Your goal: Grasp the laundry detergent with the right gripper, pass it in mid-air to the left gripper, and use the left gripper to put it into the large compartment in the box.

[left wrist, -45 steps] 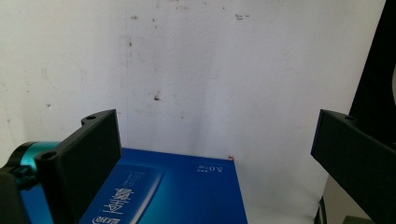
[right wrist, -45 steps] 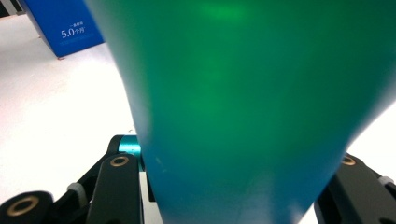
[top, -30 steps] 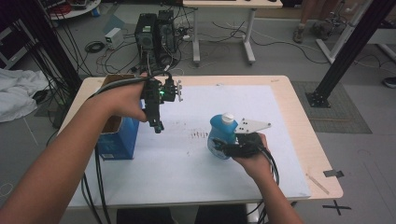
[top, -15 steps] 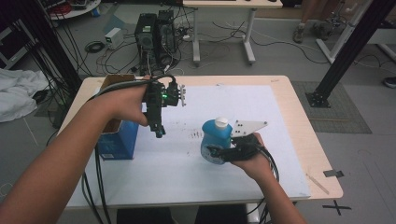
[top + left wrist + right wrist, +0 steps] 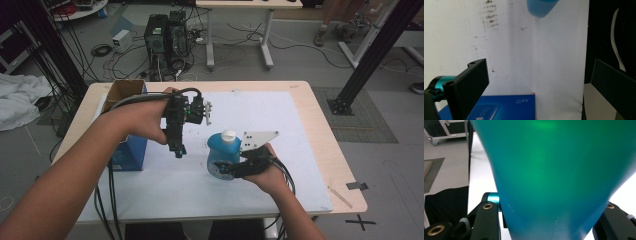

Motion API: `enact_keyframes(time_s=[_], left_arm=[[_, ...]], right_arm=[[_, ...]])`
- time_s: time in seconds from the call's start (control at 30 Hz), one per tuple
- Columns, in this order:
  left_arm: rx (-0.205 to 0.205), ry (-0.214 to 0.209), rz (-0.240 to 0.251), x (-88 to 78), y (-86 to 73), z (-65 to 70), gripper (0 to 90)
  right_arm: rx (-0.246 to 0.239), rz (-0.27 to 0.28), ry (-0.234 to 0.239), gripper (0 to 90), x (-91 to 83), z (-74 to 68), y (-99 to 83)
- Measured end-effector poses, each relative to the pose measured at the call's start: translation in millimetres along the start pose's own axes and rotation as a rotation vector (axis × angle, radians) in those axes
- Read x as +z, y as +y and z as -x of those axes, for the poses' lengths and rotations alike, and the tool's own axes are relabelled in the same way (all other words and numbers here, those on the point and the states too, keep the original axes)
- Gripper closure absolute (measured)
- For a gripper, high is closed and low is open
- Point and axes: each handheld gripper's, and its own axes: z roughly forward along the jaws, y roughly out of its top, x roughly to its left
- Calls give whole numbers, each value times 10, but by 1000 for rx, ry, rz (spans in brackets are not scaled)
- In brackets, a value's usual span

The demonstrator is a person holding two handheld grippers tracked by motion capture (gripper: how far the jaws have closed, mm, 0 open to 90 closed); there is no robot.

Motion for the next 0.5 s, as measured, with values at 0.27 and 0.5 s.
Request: enact_keyframes(time_s=[0.27,0.5], left_arm=[[38,-10,-3,46,145,87,17],[50,-19,-8,116,168,141,17]], right_arm=[[-23,-6,51,463,100,-70,32],[-36,-5,76,463,213,-78,51]])
